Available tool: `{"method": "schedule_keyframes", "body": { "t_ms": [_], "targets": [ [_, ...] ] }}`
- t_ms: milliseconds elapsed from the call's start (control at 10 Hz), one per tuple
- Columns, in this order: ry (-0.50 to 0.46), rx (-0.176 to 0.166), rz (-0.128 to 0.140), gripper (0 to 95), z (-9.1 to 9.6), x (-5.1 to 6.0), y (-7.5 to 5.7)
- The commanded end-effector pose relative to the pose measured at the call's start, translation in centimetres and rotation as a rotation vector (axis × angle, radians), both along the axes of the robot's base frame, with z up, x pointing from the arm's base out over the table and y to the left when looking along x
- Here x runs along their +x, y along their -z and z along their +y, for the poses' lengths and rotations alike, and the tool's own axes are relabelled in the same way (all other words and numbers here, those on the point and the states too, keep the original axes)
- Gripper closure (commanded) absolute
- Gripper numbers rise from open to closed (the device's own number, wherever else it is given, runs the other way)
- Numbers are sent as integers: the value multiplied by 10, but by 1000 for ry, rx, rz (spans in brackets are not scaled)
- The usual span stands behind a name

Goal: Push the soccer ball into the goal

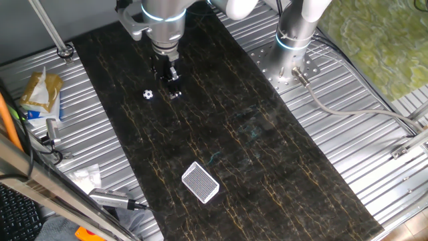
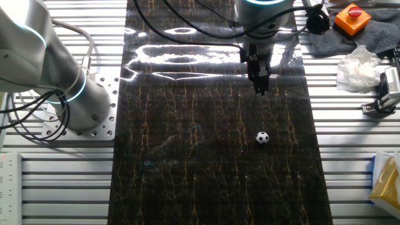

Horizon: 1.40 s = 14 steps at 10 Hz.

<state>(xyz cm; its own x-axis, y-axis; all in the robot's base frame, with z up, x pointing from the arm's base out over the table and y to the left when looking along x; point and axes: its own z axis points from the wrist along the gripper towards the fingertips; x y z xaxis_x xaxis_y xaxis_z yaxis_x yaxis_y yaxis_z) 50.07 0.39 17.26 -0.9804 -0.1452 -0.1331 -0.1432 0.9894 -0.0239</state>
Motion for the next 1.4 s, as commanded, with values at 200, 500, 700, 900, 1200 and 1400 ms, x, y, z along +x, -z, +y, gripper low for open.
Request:
{"method": "schedule_keyframes", "body": {
  "t_ms": [200, 500, 700, 900, 1200, 1400],
  "targets": [
    [25, 5, -7, 190, 1, 0, -1],
    [31, 6, -8, 0, 2, 0, -1],
    [16, 5, -8, 0, 2, 0, -1],
    [-13, -2, -8, 0, 1, 1, 1],
    [-60, -11, -7, 0, 0, 7, 5],
    [-85, -14, -7, 190, -3, 12, 8]
  ]
}}
